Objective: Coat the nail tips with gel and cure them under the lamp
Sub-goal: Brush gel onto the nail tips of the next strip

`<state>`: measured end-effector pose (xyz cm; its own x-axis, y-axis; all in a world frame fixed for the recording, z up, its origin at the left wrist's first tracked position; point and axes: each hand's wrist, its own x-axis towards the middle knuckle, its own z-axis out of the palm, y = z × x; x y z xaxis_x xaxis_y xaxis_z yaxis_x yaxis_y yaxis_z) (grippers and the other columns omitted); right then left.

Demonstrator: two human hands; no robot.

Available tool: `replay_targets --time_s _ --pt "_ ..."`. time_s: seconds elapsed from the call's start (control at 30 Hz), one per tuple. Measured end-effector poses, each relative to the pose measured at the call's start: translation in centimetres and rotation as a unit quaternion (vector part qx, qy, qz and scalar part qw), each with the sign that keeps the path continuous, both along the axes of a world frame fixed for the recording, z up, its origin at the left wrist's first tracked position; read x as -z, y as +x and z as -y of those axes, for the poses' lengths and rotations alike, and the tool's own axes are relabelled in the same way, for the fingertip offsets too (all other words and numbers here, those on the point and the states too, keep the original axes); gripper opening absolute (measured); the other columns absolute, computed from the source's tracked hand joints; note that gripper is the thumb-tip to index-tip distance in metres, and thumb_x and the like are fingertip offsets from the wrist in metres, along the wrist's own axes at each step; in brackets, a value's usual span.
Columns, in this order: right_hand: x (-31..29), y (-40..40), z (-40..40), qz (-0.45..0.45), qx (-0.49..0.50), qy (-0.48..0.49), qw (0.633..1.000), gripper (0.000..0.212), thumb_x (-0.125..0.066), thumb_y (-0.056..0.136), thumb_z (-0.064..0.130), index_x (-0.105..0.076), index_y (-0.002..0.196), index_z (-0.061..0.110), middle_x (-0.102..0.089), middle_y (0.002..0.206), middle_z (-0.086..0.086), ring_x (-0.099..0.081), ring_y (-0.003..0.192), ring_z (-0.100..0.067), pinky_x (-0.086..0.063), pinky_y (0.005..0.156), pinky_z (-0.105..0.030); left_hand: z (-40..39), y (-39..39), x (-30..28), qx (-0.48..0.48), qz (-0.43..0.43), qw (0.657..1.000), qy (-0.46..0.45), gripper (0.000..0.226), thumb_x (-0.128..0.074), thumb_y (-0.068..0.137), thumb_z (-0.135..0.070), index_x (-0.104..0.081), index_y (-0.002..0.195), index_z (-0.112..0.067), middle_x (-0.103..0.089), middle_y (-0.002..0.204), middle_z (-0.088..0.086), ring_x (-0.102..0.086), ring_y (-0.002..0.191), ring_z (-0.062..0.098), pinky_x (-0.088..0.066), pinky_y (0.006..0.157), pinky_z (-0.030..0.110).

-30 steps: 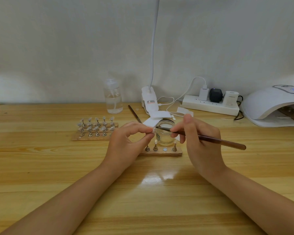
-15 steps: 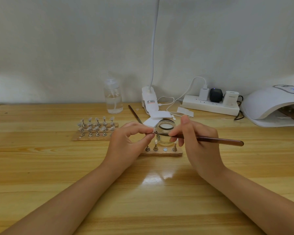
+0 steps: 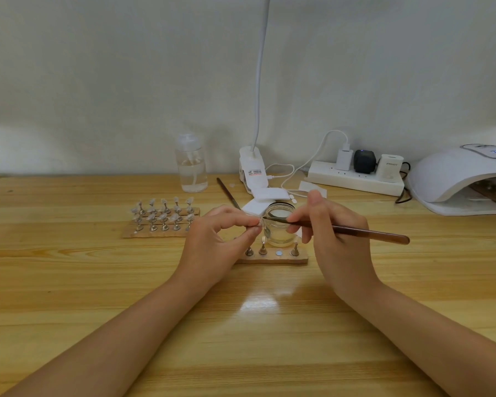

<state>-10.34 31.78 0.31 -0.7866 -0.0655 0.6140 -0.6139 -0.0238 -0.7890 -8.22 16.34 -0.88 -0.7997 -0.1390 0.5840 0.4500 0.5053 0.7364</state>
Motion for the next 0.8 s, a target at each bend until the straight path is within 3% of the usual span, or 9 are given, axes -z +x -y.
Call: replay_targets --time_s 0.13,0.4,0.53,0.63,0.8 --pt "-0.02 0.02 0.00 0.006 -0.005 0.010 1.000 0.037 -0.043 0.083 0.038 -0.067 0.066 0.016 -0.064 0.059 0.001 -0.056 0.052 0.002 -0.043 0.055 -0.011 0.02 -0.01 0.05 -0.001 0.002 1.000 0.000 0.021 -0.074 0.071 -0.007 -0.069 0.078 -0.027 -0.065 0.080 -0.011 -0.059 0.082 -0.001 -0.040 0.078 0.006" --pt "-0.09 0.10 -0.09 0.037 -0.005 0.013 0.999 0.044 -0.043 0.083 0.045 -0.066 0.056 0.018 -0.062 0.052 -0.006 -0.050 0.042 -0.005 -0.043 0.047 -0.019 -0.06 0.05 -0.05 -0.004 -0.006 1.000 -0.004 0.025 -0.074 0.071 -0.005 -0.068 0.077 -0.029 -0.064 0.078 -0.014 -0.059 0.081 -0.003 -0.040 0.077 0.005" --pt "-0.06 -0.02 -0.28 0.037 -0.010 -0.002 0.999 0.046 -0.044 0.089 0.039 -0.064 0.052 0.021 -0.060 0.049 -0.007 -0.051 0.041 -0.008 -0.042 0.046 -0.017 -0.05 0.04 -0.05 -0.004 0.000 1.000 0.001 0.021 -0.074 0.071 -0.006 -0.070 0.077 -0.026 -0.065 0.079 -0.013 -0.060 0.082 -0.001 -0.040 0.078 0.006" --pt "-0.14 -0.10 -0.27 0.032 -0.007 -0.013 0.999 0.042 -0.043 0.087 0.037 -0.065 0.057 0.017 -0.061 0.054 -0.009 -0.049 0.041 -0.008 -0.041 0.044 -0.018 -0.05 -0.07 -0.05 -0.001 0.003 1.000 0.006 0.020 -0.074 0.071 -0.007 -0.070 0.078 -0.025 -0.066 0.080 -0.012 -0.060 0.082 -0.001 -0.040 0.078 0.006" --pt "-0.25 0.07 -0.03 0.044 -0.007 -0.015 0.999 0.042 -0.045 0.083 0.049 -0.067 0.065 0.018 -0.065 0.061 -0.004 -0.052 0.044 -0.008 -0.045 0.045 -0.020 -0.05 -0.11 -0.04 0.001 0.002 1.000 0.004 0.020 -0.074 0.071 -0.008 -0.070 0.077 -0.026 -0.066 0.080 -0.013 -0.060 0.082 -0.001 -0.041 0.079 0.006"
